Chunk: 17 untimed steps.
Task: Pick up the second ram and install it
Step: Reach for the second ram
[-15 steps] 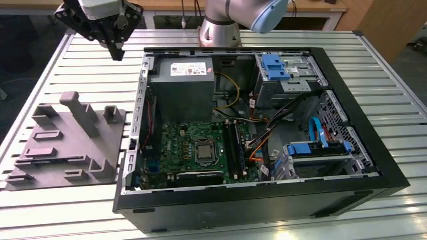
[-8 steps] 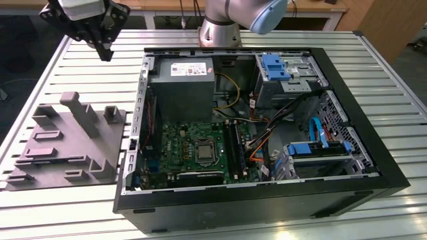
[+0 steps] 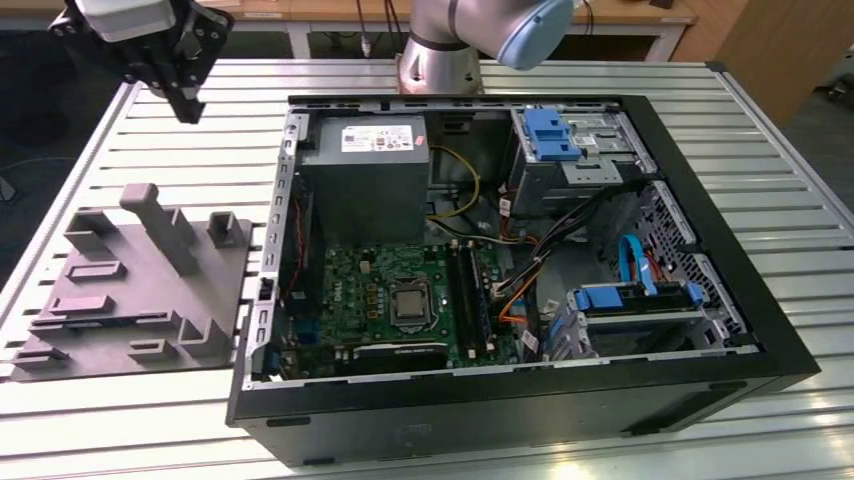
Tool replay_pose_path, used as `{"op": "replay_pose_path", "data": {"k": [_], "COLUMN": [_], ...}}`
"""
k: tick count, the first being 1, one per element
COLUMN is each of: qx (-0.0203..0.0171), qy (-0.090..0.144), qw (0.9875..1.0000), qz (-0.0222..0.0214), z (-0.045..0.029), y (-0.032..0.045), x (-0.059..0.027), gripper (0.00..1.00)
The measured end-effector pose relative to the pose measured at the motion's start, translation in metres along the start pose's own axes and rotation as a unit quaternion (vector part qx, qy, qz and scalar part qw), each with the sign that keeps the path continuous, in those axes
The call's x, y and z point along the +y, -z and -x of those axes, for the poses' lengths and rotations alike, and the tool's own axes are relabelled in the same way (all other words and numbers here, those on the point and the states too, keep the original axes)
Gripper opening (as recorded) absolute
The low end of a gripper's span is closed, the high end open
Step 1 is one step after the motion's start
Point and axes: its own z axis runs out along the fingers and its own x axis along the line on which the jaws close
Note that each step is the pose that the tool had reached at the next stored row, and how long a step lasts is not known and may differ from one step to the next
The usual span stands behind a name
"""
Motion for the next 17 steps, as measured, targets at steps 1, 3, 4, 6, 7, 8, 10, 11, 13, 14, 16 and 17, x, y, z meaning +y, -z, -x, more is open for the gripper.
{"op": "replay_pose_path", "data": {"k": [1, 3, 4, 6, 7, 8, 10, 11, 13, 14, 16, 17], "qx": [0.0000, 0.0000, 0.0001, 0.0000, 0.0000, 0.0000, 0.0001, 0.0000, 0.0000, 0.0001, 0.0000, 0.0001], "qy": [0.000, 0.000, 0.000, 0.000, 0.000, 0.000, 0.000, 0.000, 0.000, 0.000, 0.000, 0.000], "qw": [1.0000, 1.0000, 1.0000, 1.0000, 1.0000, 1.0000, 1.0000, 1.0000, 1.0000, 1.0000, 1.0000, 1.0000], "qz": [0.0000, 0.0000, 0.0000, 0.0000, 0.0000, 0.0000, -0.0001, 0.0000, -0.0001, 0.0000, -0.0001, -0.0001], "z": [-0.0028, -0.0089, -0.0124, -0.0199, -0.0237, -0.0274, -0.0347, -0.0383, -0.0452, -0.0484, -0.0545, -0.0575], "y": [0.0000, -0.0002, -0.0001, -0.0002, -0.0002, -0.0002, -0.0002, -0.0002, -0.0002, -0.0002, -0.0001, -0.0001], "x": [-0.0002, -0.0007, -0.0010, -0.0016, -0.0018, -0.0021, -0.0027, -0.0030, -0.0035, -0.0037, -0.0042, -0.0044], "gripper": [0.10, 0.10, 0.10, 0.10, 0.10, 0.10, 0.10, 0.10, 0.10, 0.10, 0.10, 0.10]}}
